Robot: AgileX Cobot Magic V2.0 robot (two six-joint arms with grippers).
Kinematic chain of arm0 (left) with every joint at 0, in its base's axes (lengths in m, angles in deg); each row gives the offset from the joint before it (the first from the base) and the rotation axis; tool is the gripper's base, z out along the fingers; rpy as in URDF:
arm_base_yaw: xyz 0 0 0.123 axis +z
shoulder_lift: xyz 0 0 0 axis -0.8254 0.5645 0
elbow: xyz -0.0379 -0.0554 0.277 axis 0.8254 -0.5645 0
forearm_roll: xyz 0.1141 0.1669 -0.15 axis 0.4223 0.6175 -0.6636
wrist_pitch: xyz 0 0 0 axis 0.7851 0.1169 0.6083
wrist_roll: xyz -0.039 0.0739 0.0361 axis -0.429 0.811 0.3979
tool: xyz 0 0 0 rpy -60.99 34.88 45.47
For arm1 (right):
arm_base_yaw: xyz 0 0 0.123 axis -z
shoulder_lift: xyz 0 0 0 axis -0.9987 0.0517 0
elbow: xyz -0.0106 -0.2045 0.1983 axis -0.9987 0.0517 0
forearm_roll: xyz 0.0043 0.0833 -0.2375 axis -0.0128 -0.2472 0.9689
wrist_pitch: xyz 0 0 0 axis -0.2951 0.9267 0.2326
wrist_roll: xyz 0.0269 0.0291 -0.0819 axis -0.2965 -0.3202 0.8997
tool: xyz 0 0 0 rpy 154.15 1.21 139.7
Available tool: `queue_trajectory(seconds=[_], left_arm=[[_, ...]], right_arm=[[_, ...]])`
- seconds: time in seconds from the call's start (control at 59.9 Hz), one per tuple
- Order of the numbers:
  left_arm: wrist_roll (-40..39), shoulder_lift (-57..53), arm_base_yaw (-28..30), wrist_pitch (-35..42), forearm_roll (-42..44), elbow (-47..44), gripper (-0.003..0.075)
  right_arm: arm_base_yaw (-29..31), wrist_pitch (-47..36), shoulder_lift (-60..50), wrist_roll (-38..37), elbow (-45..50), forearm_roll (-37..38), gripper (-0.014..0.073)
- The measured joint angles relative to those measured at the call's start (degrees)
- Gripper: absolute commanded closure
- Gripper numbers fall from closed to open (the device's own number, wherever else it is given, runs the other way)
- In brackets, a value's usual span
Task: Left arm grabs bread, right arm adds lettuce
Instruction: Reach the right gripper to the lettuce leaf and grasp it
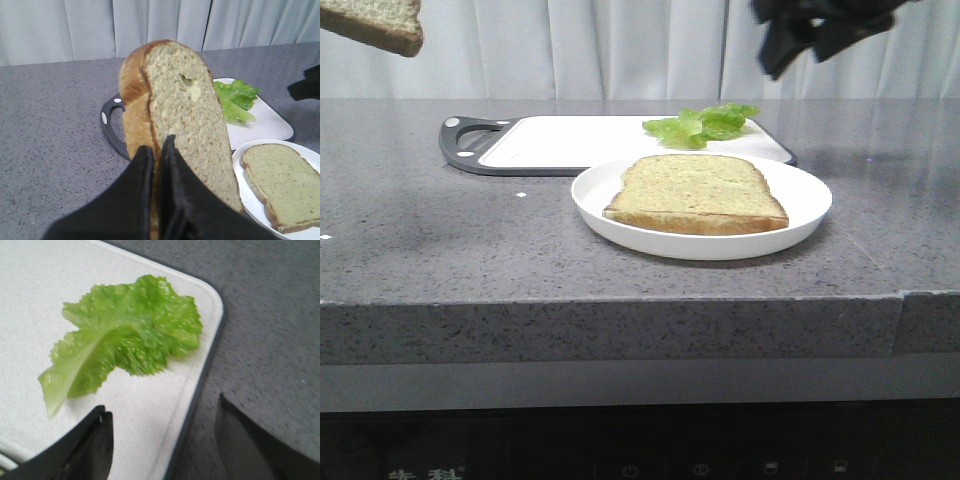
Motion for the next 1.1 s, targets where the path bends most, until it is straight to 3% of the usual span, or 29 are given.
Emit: queue_trajectory(seconds=[0.217, 0.418, 0.518, 0.668, 0.752, 1.102], left_arm=[[0.0, 0.0, 0.0, 0.0, 0.0, 0.0, 0.0741], [0.0, 0.0, 0.0, 0.0, 0.1, 0.0, 0.0741], [0.0, 0.0, 0.0, 0.0, 0.1, 0.0, 0.0741], [0.0, 0.0, 0.0, 0.0, 0.1, 0.0, 0.0741], [0.0, 0.0, 0.0, 0.0, 0.1, 0.0, 0.0741], [0.0, 0.0, 0.0, 0.0, 0.1, 0.0, 0.0741]], right_arm=[[-1.1, 8.6, 14.7, 0.6, -18.9, 0.0, 0.0128], [-1.1, 11.6, 22.6, 0.6, -27.8, 0.1, 0.0134], [-1.1, 12.1, 24.0, 0.6, -29.1, 0.1, 0.0221], [-1.1, 13.0, 24.3, 0.6, -29.4, 0.3, 0.0480], [-1.1, 13.9, 24.3, 0.6, -29.4, 0.3, 0.0566], [-1.1, 19.5, 21.4, 0.6, -29.6, 0.3, 0.0579]])
